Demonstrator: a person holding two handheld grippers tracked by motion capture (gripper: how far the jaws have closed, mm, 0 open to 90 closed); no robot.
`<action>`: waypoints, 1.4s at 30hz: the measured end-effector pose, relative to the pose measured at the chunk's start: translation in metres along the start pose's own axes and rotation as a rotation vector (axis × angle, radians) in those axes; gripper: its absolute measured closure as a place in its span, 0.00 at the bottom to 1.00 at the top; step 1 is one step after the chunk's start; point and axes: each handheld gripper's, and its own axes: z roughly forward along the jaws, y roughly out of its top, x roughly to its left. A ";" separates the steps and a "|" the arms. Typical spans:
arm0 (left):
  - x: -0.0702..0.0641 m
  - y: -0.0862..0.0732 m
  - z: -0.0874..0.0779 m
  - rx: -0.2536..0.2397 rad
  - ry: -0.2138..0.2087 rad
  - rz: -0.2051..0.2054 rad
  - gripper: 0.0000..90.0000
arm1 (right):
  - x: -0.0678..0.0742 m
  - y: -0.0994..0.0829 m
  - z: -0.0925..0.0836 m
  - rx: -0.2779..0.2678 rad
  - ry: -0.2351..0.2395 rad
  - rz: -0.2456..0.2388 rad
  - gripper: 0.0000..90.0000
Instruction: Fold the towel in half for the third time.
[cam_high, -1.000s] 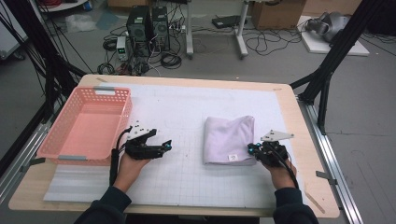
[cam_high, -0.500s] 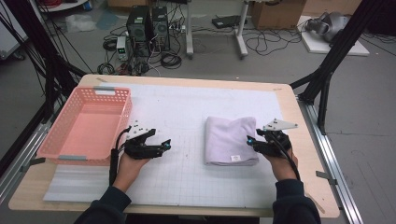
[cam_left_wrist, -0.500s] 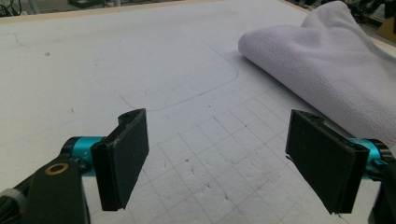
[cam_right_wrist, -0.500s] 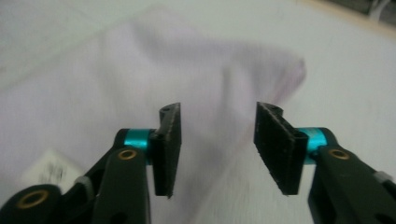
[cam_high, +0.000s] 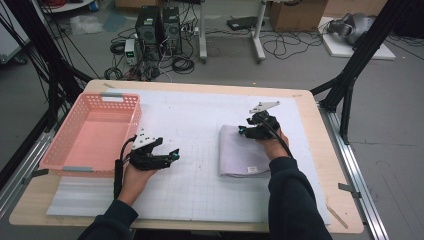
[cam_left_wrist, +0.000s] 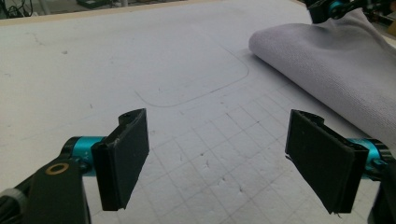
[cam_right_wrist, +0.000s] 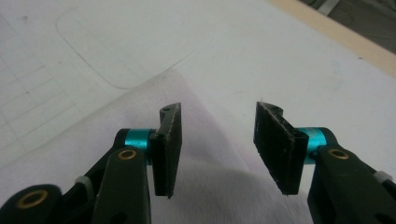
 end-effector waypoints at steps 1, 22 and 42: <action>0.000 0.000 0.000 0.000 0.001 -0.001 0.24 | 0.000 0.001 0.006 0.025 0.011 -0.004 0.56; 0.003 -0.002 0.001 0.005 -0.002 -0.018 0.25 | 0.033 0.026 0.051 -0.076 0.138 -0.091 0.88; 0.001 -0.003 0.004 0.022 -0.004 -0.015 0.25 | -0.009 -0.061 -0.034 -0.045 -0.093 0.283 0.66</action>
